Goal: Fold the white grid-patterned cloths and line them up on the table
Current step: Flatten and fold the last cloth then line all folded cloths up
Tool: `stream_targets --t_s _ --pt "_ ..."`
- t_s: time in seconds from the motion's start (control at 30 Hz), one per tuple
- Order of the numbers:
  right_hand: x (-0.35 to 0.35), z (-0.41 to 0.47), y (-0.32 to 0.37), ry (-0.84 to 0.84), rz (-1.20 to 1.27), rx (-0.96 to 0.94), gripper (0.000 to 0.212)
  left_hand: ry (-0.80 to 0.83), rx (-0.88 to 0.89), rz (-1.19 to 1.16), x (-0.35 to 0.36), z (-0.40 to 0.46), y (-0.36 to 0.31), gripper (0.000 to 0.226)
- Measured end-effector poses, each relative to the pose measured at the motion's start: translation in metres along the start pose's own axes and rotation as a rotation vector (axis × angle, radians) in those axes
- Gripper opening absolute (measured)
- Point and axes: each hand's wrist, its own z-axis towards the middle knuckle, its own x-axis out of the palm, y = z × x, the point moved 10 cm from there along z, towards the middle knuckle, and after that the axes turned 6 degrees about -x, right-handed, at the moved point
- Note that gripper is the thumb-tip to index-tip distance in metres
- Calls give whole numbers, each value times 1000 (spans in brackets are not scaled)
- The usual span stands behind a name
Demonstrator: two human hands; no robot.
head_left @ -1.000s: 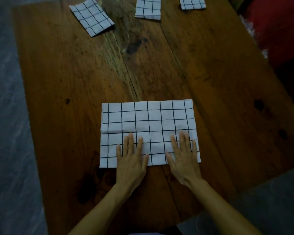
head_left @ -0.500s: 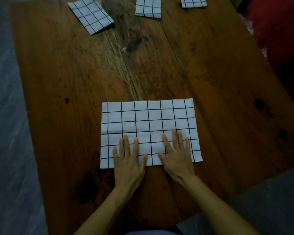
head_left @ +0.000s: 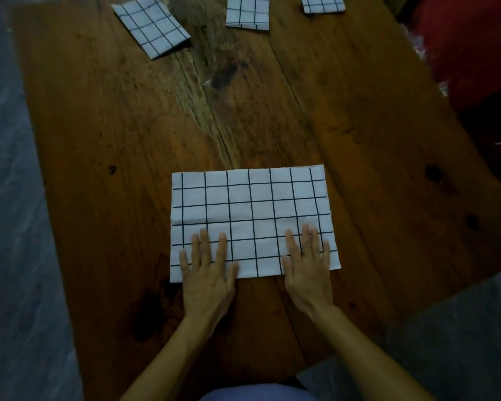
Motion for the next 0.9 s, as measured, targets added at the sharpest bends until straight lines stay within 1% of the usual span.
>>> stream_targets --t_s 0.07,0.13,0.2,0.27,0.37,0.43,0.5,0.57,0.63,0.7,0.73,0.8,0.9 --pt "-2 4 22 -15 19 -79 56 8 50 -11 0 -1 -20 65" --pt "2 9 57 -13 55 -218 58 23 91 -15 3 -4 -33 63" --pt "10 10 72 18 55 -268 59 40 65 -8 7 -8 -23 63" --pt "15 7 55 34 33 -186 57 44 10 12 8 -12 2 65" --pt "8 -8 3 -2 28 22 58 42 -40 29 0 -15 38 69" --pt "3 -17 -19 -23 43 122 59 37 -57 26 -3 -15 45 70" --pt "-1 -19 -20 -46 52 146 58 22 -63 15 -7 -15 36 68" --pt "-5 -14 -2 -76 54 78 57 4 -20 -11 -11 -15 13 66" --pt "-5 -8 33 -75 62 -90 58 10 80 -38 -9 -17 -15 63" --pt "5 -8 66 -18 75 -233 59 34 172 -28 -1 -23 -34 61" --pt "11 -9 71 12 85 -243 58 49 181 -18 4 -24 -36 60" --pt "17 -13 57 25 91 -140 57 65 136 -12 10 -24 -22 60" --pt "12 -26 15 -48 115 99 58 58 99 35 9 -26 -2 62"
